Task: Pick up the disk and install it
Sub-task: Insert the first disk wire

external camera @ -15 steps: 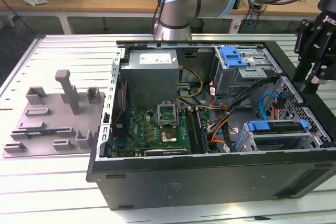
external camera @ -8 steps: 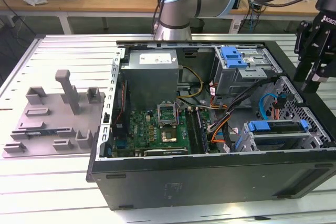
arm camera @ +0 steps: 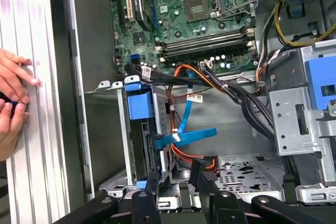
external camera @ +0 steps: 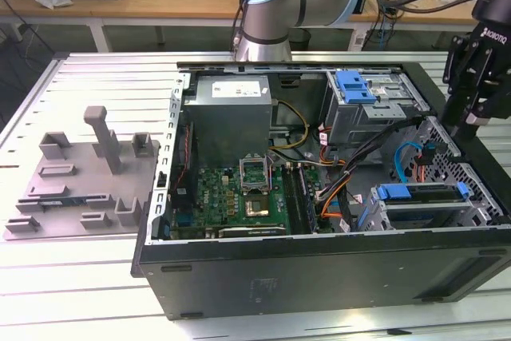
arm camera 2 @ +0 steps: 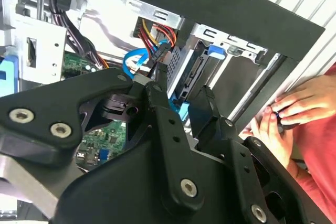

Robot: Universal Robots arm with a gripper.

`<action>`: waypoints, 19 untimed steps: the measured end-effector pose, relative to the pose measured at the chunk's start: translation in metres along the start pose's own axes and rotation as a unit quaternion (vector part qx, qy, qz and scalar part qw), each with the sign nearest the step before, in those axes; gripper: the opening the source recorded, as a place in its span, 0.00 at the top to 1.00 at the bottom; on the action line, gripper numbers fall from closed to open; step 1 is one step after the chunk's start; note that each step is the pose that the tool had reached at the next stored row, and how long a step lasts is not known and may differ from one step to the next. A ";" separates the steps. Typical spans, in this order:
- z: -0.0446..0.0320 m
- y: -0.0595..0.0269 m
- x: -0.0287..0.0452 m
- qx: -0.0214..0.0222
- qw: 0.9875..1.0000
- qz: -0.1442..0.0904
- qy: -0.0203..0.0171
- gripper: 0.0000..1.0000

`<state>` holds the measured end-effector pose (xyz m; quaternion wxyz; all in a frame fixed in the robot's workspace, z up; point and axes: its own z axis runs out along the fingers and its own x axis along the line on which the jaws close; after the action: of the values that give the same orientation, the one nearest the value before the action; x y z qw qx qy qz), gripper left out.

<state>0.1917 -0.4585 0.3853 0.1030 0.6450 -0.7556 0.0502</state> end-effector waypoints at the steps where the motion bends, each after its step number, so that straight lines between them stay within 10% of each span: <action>1: 0.0012 -0.0002 -0.0010 0.000 1.000 0.003 0.002 0.56; 6: 0.0044 0.0003 -0.0096 0.001 1.000 0.007 0.016 0.56; 14: 0.0053 0.0027 -0.0389 0.009 0.998 0.012 0.065 0.56; 19: 0.0105 0.0023 -0.0439 0.010 0.997 0.014 0.077 0.58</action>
<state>0.1949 -0.4179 0.3655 0.1537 0.6297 -0.7536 0.1090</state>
